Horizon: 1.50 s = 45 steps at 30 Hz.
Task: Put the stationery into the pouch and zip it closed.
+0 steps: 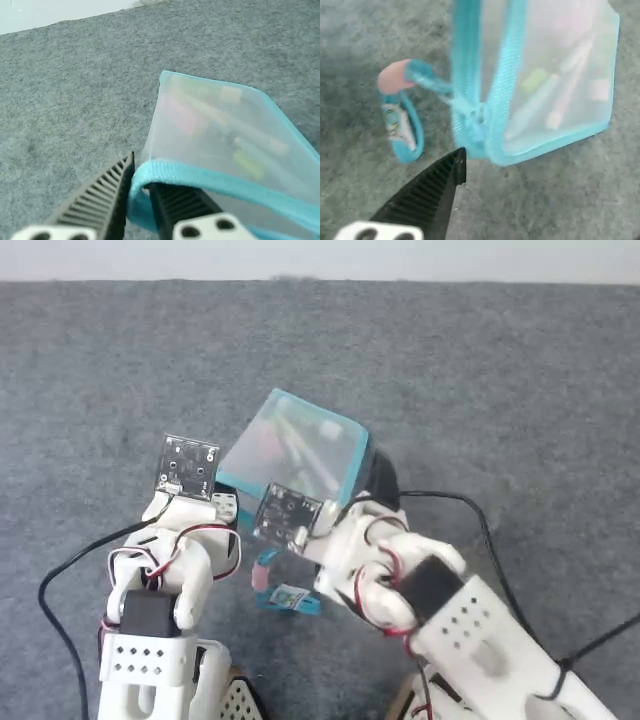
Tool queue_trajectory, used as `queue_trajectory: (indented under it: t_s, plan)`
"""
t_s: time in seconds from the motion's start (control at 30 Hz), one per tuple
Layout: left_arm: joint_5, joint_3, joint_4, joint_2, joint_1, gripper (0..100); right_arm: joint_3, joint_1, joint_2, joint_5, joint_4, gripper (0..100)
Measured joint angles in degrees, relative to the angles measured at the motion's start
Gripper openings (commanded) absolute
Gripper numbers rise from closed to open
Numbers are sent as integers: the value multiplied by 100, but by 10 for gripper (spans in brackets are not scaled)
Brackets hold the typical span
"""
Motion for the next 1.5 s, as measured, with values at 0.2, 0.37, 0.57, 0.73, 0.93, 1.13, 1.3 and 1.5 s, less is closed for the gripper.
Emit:
queue_trajectory:
  t_s: [0.2, 0.37, 0.57, 0.73, 0.93, 1.13, 1.3, 1.5]
  plan:
    - [0, 0, 0, 0, 9, 12, -62, -237, -1336, 9, 809, 548]
    - [0, 0, 0, 0, 9, 12, 88, -554, -1547, 9, 853, 548]
    - [0, 0, 0, 0, 9, 12, 88, -571, -985, 158, 466, 548]
    - [0, 0, 0, 0, 9, 12, 88, -563, -492, 281, 79, 460]
    - [0, 0, 0, 0, 9, 12, 88, -475, 26, 308, -325, 182]
    - [0, 0, 0, 0, 9, 12, 88, -88, 70, 299, -607, 197]
    - [0, 0, 0, 0, 9, 12, 88, -88, 97, 308, -633, 154]
    - [0, 0, 0, 0, -26, 12, 290, -79, 97, 308, -1029, 50]
